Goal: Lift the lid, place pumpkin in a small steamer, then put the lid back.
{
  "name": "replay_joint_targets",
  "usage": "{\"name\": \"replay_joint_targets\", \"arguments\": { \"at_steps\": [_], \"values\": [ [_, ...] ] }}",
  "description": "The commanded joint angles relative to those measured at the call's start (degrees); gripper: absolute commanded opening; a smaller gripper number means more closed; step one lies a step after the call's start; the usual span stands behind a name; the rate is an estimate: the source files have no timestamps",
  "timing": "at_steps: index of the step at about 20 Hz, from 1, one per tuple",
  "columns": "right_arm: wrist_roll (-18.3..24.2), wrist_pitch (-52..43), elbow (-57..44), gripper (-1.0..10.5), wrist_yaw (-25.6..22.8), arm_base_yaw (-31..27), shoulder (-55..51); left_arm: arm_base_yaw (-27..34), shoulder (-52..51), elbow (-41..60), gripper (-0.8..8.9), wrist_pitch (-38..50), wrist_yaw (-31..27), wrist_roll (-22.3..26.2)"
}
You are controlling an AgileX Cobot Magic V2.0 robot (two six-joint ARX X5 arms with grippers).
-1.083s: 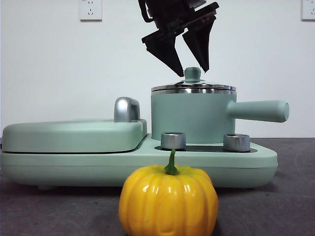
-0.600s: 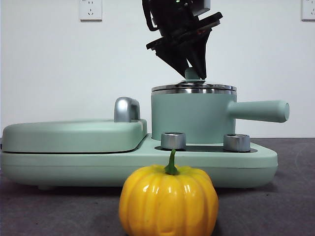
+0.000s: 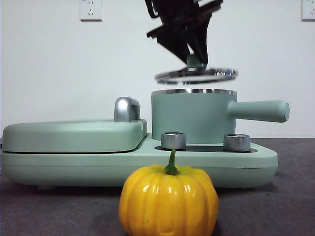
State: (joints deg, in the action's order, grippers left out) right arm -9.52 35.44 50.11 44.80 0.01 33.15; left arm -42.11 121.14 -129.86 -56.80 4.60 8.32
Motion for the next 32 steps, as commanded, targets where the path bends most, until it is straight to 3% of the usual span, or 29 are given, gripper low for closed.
{"name": "replay_joint_targets", "arguments": {
  "at_steps": [1,5,8,11,15,20,23,27,32],
  "values": [
    [-0.9,2.1,2.0,4.6,-1.5,0.3,1.0,0.1,-1.4,-2.5,0.77,0.3,0.2,-0.4],
    [-0.7,9.1,6.4,4.6,-4.0,4.3,5.1,2.5,-4.2,-2.5,0.77,-2.0,0.1,-0.4],
    [-0.2,14.3,10.2,4.6,-6.3,11.7,10.3,5.9,-6.8,-2.5,0.77,-3.5,0.1,-0.4],
    [-1.1,18.2,12.6,4.6,-13.9,22.1,16.2,9.9,-9.3,-2.5,0.46,-4.3,0.1,-0.4],
    [-6.3,18.2,13.6,4.6,-23.2,36.8,25.3,16.2,-12.0,-2.5,0.46,-5.9,0.1,-0.5],
    [-10.0,16.9,13.6,4.6,-32.9,49.5,37.5,23.3,-12.4,-2.3,0.46,-8.5,0.1,-2.6],
    [-10.0,16.3,13.6,4.7,-37.4,53.6,43.6,26.4,-12.4,-2.2,0.46,-8.6,0.2,-3.4],
    [-10.0,13.1,13.6,5.8,-37.5,56.4,50.1,29.7,-12.4,-2.2,0.45,-8.9,0.2,-4.8],
    [-10.0,10.5,13.6,5.9,-37.8,57.0,56.7,31.6,-12.4,-2.2,0.15,-9.0,0.2,-5.1]
  ]
}}
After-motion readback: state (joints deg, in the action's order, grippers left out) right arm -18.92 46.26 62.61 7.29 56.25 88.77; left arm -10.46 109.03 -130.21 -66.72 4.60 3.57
